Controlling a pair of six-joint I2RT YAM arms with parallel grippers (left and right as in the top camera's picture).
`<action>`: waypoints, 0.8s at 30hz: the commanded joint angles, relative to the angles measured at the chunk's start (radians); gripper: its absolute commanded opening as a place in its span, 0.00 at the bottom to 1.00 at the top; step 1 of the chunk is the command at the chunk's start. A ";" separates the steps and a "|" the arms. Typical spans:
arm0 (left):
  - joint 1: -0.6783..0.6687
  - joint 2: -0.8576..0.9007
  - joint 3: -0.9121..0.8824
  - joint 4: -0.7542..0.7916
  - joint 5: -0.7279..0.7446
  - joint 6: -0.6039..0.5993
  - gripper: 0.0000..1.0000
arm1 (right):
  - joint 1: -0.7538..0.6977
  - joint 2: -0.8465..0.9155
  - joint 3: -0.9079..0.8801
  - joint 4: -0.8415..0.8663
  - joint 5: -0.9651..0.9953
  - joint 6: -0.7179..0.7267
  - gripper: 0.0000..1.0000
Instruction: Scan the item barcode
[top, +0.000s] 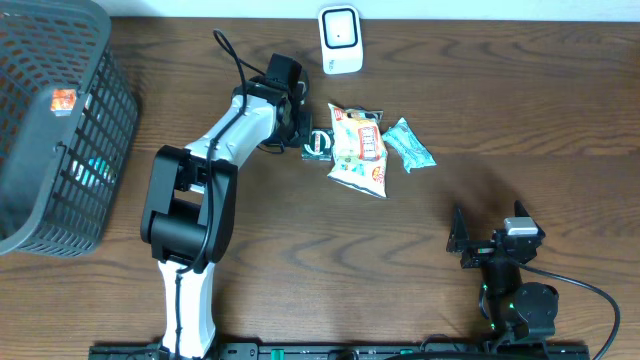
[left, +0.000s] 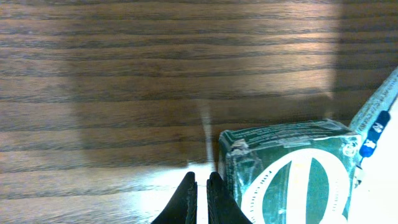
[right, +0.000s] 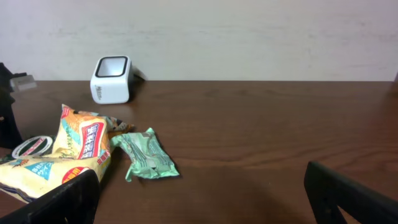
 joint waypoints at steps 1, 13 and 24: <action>0.014 -0.011 0.012 -0.005 -0.013 0.020 0.08 | -0.006 -0.006 -0.002 -0.004 -0.003 0.003 0.99; 0.019 -0.197 0.016 -0.004 -0.122 0.021 0.08 | -0.006 -0.006 -0.002 -0.004 -0.003 0.003 0.99; 0.020 -0.406 0.016 0.009 -0.272 0.021 0.44 | -0.006 -0.006 -0.002 -0.004 -0.003 0.003 0.99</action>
